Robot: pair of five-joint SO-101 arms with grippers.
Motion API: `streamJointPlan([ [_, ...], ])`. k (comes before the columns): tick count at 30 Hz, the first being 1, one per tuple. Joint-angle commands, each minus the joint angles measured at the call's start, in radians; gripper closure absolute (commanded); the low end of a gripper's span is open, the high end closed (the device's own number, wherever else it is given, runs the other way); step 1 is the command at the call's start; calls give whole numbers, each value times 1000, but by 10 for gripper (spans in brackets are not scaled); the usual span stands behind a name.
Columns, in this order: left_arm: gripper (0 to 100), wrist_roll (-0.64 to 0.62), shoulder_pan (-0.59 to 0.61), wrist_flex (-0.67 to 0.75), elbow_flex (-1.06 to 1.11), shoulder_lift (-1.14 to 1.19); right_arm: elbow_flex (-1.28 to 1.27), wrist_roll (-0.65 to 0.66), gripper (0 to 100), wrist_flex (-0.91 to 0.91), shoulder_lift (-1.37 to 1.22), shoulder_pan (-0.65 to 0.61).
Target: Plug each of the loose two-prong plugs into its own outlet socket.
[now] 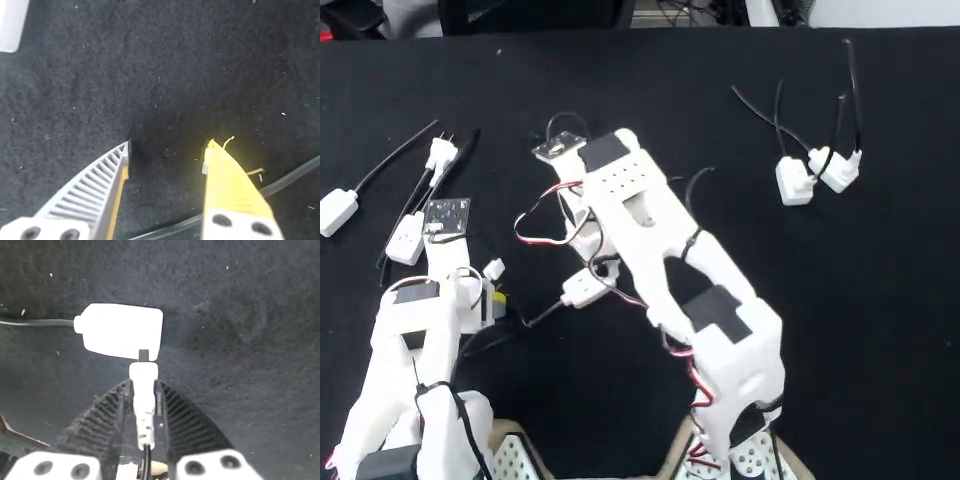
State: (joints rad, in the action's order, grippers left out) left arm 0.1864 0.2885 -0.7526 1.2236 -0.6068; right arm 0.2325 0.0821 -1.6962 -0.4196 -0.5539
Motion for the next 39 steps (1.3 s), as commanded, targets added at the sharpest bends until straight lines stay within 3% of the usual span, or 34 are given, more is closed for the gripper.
streamJointPlan([
  [1,758,5,-22,-6,2,-14,59,-2,988,-12,-12,-12],
  [39,758,6,-21,-5,2,-14,117,8,988,2,-27,-11],
])
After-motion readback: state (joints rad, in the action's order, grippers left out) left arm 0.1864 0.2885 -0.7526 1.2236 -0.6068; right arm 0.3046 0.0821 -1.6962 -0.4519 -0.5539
